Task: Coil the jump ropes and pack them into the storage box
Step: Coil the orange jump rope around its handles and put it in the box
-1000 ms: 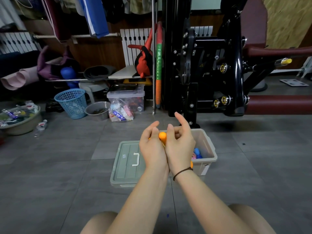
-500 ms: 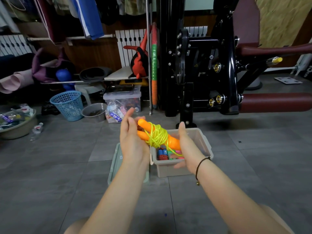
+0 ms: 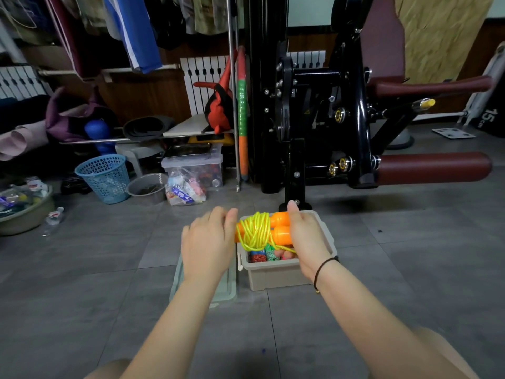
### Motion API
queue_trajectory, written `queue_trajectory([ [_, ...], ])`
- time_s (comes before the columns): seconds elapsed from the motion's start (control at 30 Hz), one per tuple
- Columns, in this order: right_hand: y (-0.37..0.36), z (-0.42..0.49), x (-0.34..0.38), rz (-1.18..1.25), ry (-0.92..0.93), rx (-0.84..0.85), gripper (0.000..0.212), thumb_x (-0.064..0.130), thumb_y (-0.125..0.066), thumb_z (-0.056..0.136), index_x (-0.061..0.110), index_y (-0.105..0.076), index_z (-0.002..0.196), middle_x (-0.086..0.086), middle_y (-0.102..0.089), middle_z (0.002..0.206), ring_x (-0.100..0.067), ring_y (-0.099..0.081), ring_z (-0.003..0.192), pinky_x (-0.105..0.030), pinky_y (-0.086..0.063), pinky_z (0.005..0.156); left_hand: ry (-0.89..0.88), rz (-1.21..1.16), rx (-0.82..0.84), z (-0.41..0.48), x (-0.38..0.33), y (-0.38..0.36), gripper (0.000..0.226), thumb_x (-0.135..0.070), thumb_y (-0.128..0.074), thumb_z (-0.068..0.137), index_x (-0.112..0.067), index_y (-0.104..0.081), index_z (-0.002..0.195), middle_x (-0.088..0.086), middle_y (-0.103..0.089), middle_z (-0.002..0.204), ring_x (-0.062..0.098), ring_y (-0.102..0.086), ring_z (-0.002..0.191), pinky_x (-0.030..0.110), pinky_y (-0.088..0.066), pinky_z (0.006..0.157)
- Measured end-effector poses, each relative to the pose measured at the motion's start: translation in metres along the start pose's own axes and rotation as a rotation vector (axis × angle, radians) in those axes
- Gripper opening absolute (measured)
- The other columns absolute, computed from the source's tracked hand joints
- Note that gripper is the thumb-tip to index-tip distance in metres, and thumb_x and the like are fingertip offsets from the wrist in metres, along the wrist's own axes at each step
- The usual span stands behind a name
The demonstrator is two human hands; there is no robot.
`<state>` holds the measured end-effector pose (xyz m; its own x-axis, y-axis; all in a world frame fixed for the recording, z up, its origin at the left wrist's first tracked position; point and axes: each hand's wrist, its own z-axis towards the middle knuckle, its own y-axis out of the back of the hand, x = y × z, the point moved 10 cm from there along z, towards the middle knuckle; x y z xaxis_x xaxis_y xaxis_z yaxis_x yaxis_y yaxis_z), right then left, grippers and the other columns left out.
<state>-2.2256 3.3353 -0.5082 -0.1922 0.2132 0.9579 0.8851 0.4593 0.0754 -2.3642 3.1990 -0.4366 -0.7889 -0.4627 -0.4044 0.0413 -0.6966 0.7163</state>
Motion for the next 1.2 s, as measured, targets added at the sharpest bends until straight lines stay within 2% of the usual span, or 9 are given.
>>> queue_trajectory([
  [0.13, 0.015, -0.008, 0.008, -0.102, 0.071, -0.09, 0.046, 0.057, -0.03, 0.095, 0.019, -0.053, 0.105, -0.008, -0.062, 0.093, -0.021, -0.063, 0.058, -0.019, -0.039, 0.037, 0.12, -0.029, 0.144, -0.006, 0.005, -0.014, 0.047, -0.036, -0.025, 0.101, -0.014, -0.048, 0.067, 0.005, -0.054, 0.07, 0.028, -0.05, 0.07, 0.032, -0.03, 0.061],
  [0.3, 0.042, -0.013, 0.037, -0.204, 0.353, -0.309, 0.042, 0.05, -0.046, 0.092, 0.01, -0.058, 0.082, 0.003, -0.053, 0.07, -0.019, -0.055, 0.076, -0.033, -0.045, 0.068, 0.354, -0.37, 0.259, -0.018, 0.01, -0.043, 0.056, -0.028, -0.026, 0.102, -0.001, -0.058, 0.066, 0.015, -0.057, 0.069, 0.034, -0.054, 0.074, 0.037, -0.04, 0.068],
  [0.43, 0.043, -0.023, 0.055, -0.188, 0.628, -0.333, 0.034, 0.04, -0.062, 0.086, 0.013, -0.052, 0.067, 0.006, -0.045, 0.054, -0.005, -0.046, 0.052, -0.017, -0.033, 0.051, 0.79, -0.742, 0.578, -0.052, 0.027, -0.089, 0.037, -0.023, -0.029, 0.098, -0.015, -0.042, 0.064, 0.004, -0.041, 0.056, 0.019, -0.039, 0.038, 0.02, -0.031, 0.042],
  [0.53, 0.035, -0.035, 0.065, -0.162, 0.792, -0.3, 0.033, 0.041, -0.064, 0.083, 0.018, -0.049, 0.066, 0.009, -0.041, 0.047, -0.005, -0.043, 0.046, -0.014, -0.029, 0.045, 0.943, -0.912, 0.719, -0.067, 0.027, -0.098, 0.034, -0.018, -0.029, 0.093, -0.018, -0.035, 0.059, -0.001, -0.03, 0.039, 0.01, -0.022, 0.03, 0.011, -0.021, 0.037],
  [0.67, 0.036, -0.029, 0.07, -0.195, 0.791, -0.278, 0.031, 0.038, -0.062, 0.087, 0.012, -0.053, 0.071, 0.01, -0.04, 0.049, -0.004, -0.042, 0.047, -0.013, -0.029, 0.046, 0.937, -1.0, 0.724, -0.062, 0.019, -0.098, 0.037, -0.028, -0.035, 0.097, -0.017, -0.041, 0.063, -0.001, -0.035, 0.036, 0.01, -0.026, 0.028, 0.012, -0.022, 0.038],
  [0.77, 0.038, 0.0, 0.053, -0.143, 0.52, -0.188, 0.031, 0.044, -0.056, 0.088, 0.016, -0.057, 0.076, 0.006, -0.054, 0.064, -0.004, -0.05, 0.061, -0.024, -0.044, 0.062, 0.693, -0.934, 0.614, -0.038, 0.017, -0.087, 0.045, -0.05, -0.038, 0.097, -0.014, -0.056, 0.076, 0.003, -0.05, 0.047, 0.014, -0.044, 0.038, 0.025, -0.04, 0.048],
  [0.97, 0.048, 0.028, 0.022, -0.01, 0.231, -0.135, 0.045, 0.071, -0.039, 0.082, 0.032, -0.062, 0.081, -0.001, -0.067, 0.093, -0.022, -0.062, 0.095, -0.047, -0.049, 0.092, 0.324, -0.94, 0.813, -0.031, -0.009, -0.076, 0.018, -0.019, -0.059, 0.091, -0.017, -0.066, 0.108, 0.0, -0.067, 0.083, 0.007, -0.059, 0.068, 0.02, -0.048, 0.059],
  [1.07, 0.04, 0.027, 0.02, 0.068, 0.183, -0.088, 0.062, 0.082, -0.033, 0.073, 0.03, -0.063, 0.087, -0.003, -0.068, 0.095, -0.022, -0.064, 0.093, -0.045, -0.053, 0.086, 0.366, -0.973, 0.77, -0.027, -0.003, -0.079, 0.021, -0.017, -0.059, 0.091, -0.013, -0.066, 0.111, 0.008, -0.067, 0.089, 0.012, -0.061, 0.073, 0.02, -0.052, 0.063],
  [1.2, 0.047, 0.016, 0.041, 0.098, 0.36, -0.182, 0.046, 0.062, -0.039, 0.089, 0.022, -0.057, 0.078, 0.0, -0.058, 0.069, -0.015, -0.059, 0.064, -0.029, -0.05, 0.057, 0.522, -1.148, 0.794, -0.033, -0.008, -0.079, 0.024, -0.02, -0.051, 0.096, -0.003, -0.066, 0.103, 0.018, -0.066, 0.083, 0.017, -0.06, 0.06, 0.02, -0.051, 0.052],
])
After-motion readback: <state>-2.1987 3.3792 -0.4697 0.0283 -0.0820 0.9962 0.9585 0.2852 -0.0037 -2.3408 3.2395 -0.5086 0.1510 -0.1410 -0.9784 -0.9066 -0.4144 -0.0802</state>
